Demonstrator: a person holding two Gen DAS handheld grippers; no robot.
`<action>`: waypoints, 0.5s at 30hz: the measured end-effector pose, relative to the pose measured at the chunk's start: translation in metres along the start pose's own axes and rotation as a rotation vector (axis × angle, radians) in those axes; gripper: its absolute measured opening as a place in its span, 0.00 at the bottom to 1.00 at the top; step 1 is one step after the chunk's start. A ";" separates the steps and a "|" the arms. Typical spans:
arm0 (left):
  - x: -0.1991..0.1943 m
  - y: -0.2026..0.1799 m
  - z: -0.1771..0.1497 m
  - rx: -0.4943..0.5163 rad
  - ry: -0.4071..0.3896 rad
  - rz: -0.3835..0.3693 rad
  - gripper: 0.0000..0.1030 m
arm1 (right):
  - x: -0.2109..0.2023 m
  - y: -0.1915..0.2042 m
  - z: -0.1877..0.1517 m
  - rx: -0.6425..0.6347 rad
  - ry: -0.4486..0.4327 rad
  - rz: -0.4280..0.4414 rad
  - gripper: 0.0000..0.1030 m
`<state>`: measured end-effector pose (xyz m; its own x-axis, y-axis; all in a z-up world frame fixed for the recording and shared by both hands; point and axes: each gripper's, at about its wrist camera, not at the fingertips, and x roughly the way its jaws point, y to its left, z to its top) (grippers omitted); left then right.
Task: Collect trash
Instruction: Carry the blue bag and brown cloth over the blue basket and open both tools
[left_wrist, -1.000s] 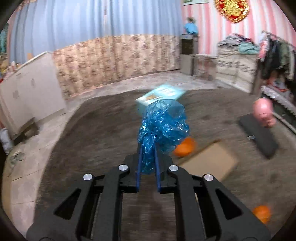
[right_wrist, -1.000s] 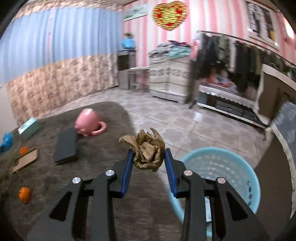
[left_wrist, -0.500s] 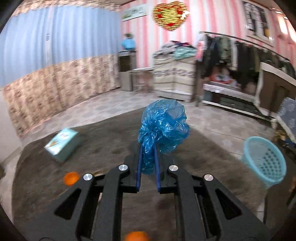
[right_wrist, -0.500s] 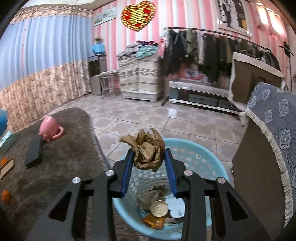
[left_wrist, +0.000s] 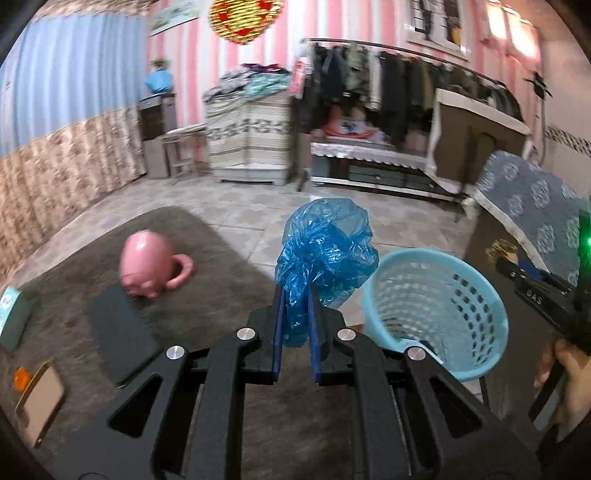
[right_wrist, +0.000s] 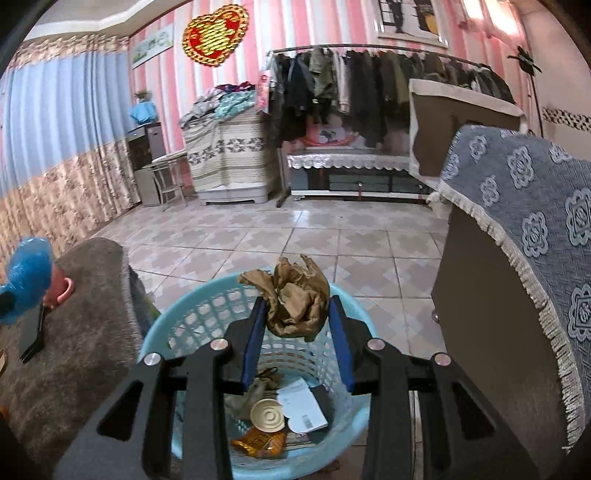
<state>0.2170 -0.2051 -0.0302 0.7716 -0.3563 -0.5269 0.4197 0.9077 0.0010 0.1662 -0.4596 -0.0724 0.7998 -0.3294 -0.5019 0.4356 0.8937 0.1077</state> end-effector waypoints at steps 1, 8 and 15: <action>0.005 -0.011 0.001 0.012 -0.002 -0.018 0.10 | 0.001 -0.004 -0.001 0.009 0.002 -0.006 0.34; 0.038 -0.065 0.011 0.064 0.032 -0.148 0.10 | 0.007 -0.025 -0.003 0.065 0.009 -0.032 0.34; 0.074 -0.100 0.001 0.109 0.062 -0.188 0.10 | 0.013 -0.032 -0.006 0.089 0.018 -0.038 0.34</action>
<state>0.2328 -0.3222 -0.0680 0.6457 -0.4994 -0.5777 0.6052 0.7960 -0.0117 0.1602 -0.4902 -0.0868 0.7748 -0.3558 -0.5225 0.5009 0.8498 0.1640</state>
